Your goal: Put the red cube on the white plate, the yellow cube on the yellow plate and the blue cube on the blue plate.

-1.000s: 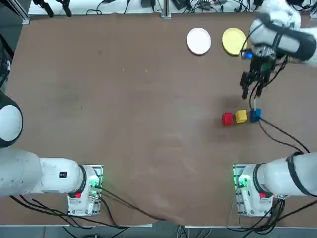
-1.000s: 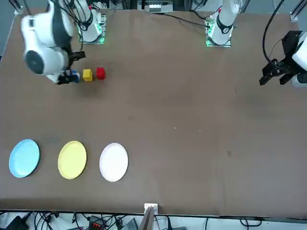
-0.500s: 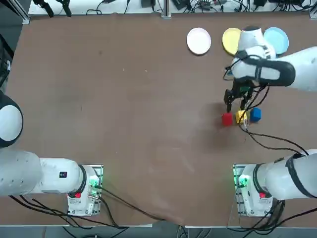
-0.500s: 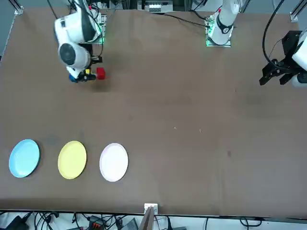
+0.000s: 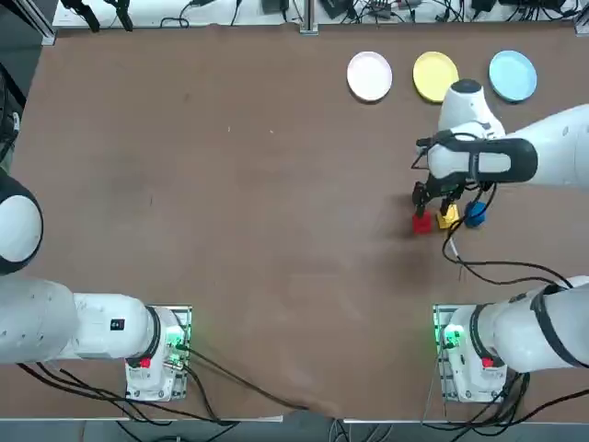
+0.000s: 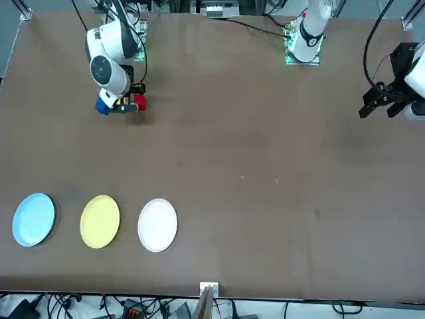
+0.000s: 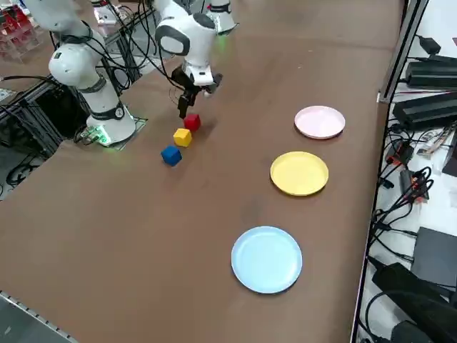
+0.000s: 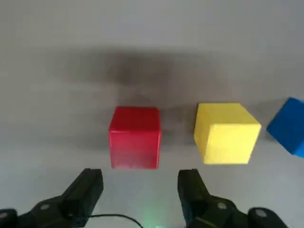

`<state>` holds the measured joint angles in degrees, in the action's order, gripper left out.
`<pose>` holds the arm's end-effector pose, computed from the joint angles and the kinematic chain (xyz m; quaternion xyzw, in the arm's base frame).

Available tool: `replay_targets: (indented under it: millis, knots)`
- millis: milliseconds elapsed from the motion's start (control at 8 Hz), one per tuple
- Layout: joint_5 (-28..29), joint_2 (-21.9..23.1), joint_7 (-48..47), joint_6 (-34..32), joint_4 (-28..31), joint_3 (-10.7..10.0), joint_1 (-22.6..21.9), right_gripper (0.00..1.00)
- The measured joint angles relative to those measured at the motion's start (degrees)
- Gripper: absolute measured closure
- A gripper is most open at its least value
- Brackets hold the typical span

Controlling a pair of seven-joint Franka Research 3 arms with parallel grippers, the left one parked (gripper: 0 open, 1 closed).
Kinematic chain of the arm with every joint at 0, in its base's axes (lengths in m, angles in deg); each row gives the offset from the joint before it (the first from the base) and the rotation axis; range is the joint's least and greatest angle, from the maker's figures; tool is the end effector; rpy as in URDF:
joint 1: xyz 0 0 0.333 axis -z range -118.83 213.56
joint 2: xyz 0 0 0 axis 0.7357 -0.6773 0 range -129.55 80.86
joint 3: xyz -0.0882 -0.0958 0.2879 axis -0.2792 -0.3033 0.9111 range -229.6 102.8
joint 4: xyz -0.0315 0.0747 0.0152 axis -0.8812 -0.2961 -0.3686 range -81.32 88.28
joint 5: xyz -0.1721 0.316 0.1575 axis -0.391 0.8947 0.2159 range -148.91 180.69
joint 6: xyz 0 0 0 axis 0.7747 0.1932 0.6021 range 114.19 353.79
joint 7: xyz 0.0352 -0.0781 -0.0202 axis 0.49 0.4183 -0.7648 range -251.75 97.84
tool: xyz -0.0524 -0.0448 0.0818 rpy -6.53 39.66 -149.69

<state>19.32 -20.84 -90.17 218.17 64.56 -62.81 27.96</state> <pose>0.3543 0.1306 0.2359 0.9841 0.0356 -0.1711 0.0309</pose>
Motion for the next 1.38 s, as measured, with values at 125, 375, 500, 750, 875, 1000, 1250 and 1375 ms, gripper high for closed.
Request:
replay_targets:
  millis: [125,375,500,750,875,1000,1250,1375]
  knots:
    - [0.00,-0.79,-0.45,3.09,1.05,-0.06,-0.01,0.04]
    - [0.00,-3.06,-2.14,6.11,1.43,-0.07,-0.16,0.04]
    - [0.00,-4.06,-2.44,7.63,1.68,-0.07,-0.26,0.04]
    - [0.03,-5.56,-2.99,11.62,2.88,-0.07,-0.37,0.12]
    - [0.03,-5.96,-3.19,12.13,3.12,-0.07,-0.37,0.21]
    - [0.08,-5.51,-3.40,11.92,3.01,-0.05,-0.44,0.31]
    - [0.08,-3.94,-3.71,10.90,1.27,-0.18,-0.43,0.31]
    - [0.07,-2.34,-3.71,7.64,-2.72,-0.57,-0.33,0.31]
